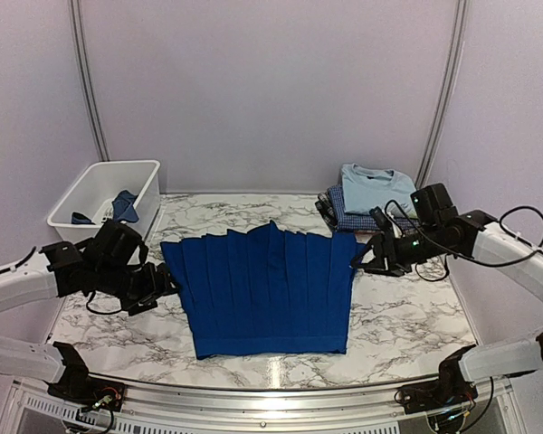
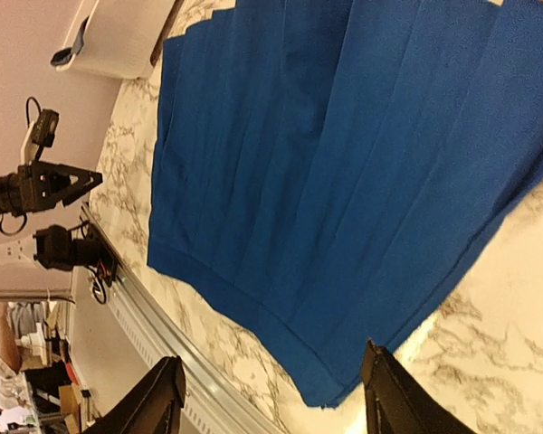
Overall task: Fold and stack the mixed laundry pile
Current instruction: Flatten out the crumpled shorts at the center of the board, then rotate the flattened skirt at the center of the board, then move the flattened skirt to the center of the board.
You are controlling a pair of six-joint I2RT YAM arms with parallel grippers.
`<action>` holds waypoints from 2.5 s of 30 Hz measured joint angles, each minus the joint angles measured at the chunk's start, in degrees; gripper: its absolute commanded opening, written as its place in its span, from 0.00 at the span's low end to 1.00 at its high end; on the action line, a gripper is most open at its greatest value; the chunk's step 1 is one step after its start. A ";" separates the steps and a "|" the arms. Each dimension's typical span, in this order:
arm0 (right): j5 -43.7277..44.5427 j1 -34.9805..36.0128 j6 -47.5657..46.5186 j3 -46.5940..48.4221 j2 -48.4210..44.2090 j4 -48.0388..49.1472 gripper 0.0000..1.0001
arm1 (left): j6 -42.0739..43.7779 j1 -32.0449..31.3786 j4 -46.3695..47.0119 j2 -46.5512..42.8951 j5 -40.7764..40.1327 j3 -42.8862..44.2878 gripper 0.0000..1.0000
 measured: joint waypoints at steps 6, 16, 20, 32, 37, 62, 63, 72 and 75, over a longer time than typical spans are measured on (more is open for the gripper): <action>-0.96 0.50 -1.36 10.71 22.43 10.45 0.54 | 5.01 -3.69 0.44 18.58 -3.56 12.68 0.82; 2.54 1.51 -9.51 28.96 49.51 12.26 0.49 | 7.80 -5.81 2.23 38.69 -4.37 20.50 0.74; 5.09 1.60 -11.54 25.11 49.99 10.93 0.49 | 8.00 -5.55 1.99 42.14 -5.86 21.90 0.72; -2.73 17.88 -0.39 -10.60 26.10 23.91 0.52 | 20.55 -0.59 -6.60 62.58 -10.58 50.18 0.73; -7.26 24.57 9.77 -14.67 20.74 27.54 0.55 | 26.77 0.26 -8.68 75.63 -9.42 70.99 0.83; 8.35 13.66 -8.70 12.50 24.06 11.28 0.53 | 33.97 5.70 0.61 46.36 -2.38 38.58 0.82; 8.35 13.40 -9.42 14.82 25.81 11.32 0.53 | 34.86 6.99 0.68 47.36 -1.88 39.71 0.82; 6.54 11.61 -11.13 18.53 37.59 11.08 0.50 | 47.36 10.19 -0.04 64.59 5.77 57.77 0.79; 5.51 10.86 -10.47 18.53 39.98 11.13 0.50 | 49.44 9.77 -0.87 69.09 7.23 61.29 0.78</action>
